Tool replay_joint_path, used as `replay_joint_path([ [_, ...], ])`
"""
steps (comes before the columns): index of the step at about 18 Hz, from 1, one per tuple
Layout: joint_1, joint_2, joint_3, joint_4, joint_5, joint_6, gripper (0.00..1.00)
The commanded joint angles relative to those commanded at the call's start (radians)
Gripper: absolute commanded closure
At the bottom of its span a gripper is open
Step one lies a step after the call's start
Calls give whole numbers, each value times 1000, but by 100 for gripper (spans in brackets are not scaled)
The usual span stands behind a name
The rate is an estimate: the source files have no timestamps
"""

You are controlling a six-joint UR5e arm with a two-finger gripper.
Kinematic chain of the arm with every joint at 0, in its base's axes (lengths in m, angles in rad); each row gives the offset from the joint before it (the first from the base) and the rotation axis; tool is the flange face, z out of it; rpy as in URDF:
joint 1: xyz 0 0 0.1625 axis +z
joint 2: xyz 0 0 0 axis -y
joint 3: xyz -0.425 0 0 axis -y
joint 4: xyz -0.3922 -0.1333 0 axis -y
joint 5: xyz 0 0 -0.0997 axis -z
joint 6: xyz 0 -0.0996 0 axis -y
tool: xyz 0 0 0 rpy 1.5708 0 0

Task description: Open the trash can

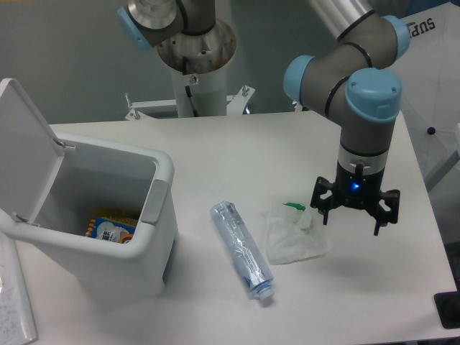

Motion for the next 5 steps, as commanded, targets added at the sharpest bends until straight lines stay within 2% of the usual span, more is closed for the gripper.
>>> replay_joint_path([
  [5,3,2,-12,-2,14,0,0],
])
